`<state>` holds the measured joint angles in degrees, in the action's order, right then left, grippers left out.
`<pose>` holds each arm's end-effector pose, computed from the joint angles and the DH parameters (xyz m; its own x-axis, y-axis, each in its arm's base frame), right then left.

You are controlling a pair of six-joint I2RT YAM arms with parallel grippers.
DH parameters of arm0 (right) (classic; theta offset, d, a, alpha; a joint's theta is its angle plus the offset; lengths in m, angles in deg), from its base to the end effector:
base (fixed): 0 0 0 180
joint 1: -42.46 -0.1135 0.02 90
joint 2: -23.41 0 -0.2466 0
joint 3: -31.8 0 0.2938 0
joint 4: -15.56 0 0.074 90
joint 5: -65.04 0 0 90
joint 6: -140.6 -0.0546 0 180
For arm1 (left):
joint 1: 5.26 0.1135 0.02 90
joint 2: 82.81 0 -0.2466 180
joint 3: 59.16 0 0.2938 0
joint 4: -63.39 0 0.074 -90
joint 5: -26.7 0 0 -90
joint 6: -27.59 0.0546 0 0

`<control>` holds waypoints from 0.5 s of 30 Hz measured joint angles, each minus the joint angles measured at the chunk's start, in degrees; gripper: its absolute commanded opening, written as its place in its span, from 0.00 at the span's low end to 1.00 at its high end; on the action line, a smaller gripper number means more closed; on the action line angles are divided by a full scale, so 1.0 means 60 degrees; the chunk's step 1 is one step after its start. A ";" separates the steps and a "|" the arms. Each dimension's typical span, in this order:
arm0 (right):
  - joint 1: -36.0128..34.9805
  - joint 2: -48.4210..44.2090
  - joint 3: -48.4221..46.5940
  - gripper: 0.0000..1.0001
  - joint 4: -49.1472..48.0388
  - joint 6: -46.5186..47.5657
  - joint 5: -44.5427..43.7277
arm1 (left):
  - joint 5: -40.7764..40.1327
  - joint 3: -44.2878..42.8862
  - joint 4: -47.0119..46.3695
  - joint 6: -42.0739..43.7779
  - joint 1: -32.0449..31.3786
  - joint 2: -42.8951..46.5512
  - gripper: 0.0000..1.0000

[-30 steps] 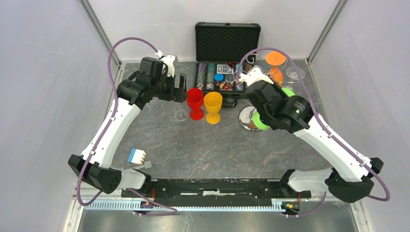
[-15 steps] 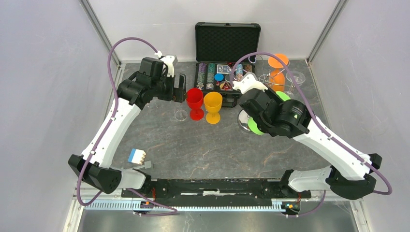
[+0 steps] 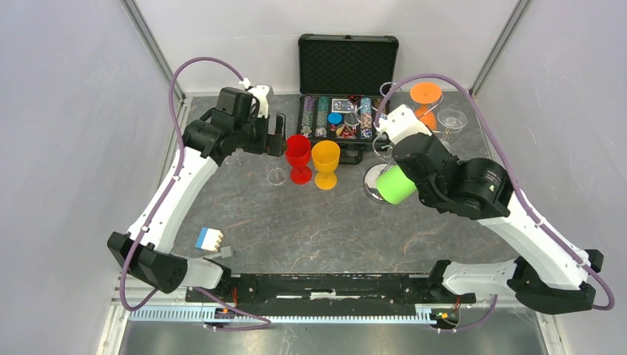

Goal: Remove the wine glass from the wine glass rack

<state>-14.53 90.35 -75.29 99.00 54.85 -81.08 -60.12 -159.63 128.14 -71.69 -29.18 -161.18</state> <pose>0.1600 0.1631 0.4582 -0.3623 -0.6335 -0.6837 -0.1656 0.7656 -0.6216 0.3069 -0.1394 0.3785 -0.6825 0.1266 -0.7198 0.3365 0.9287 -0.1557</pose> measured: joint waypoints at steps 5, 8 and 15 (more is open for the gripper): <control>0.0000 0.0033 0.0018 0.00 -0.0233 0.0200 0.0018 | 0.0000 0.0004 -0.0004 0.0000 0.0000 -0.0058 1.00; -0.0004 0.0182 0.0058 0.00 -0.0583 0.0459 -0.0095 | 0.0000 0.0000 -0.0004 0.0000 0.0000 -0.0058 1.00; -0.0004 0.0688 0.0375 0.00 -0.1632 0.1158 -0.1282 | 0.0000 0.0004 -0.0106 0.0000 0.0000 -0.0047 1.00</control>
<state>-14.55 94.48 -73.04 89.21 61.80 -88.78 -60.12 -159.61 127.51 -71.69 -29.18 -161.47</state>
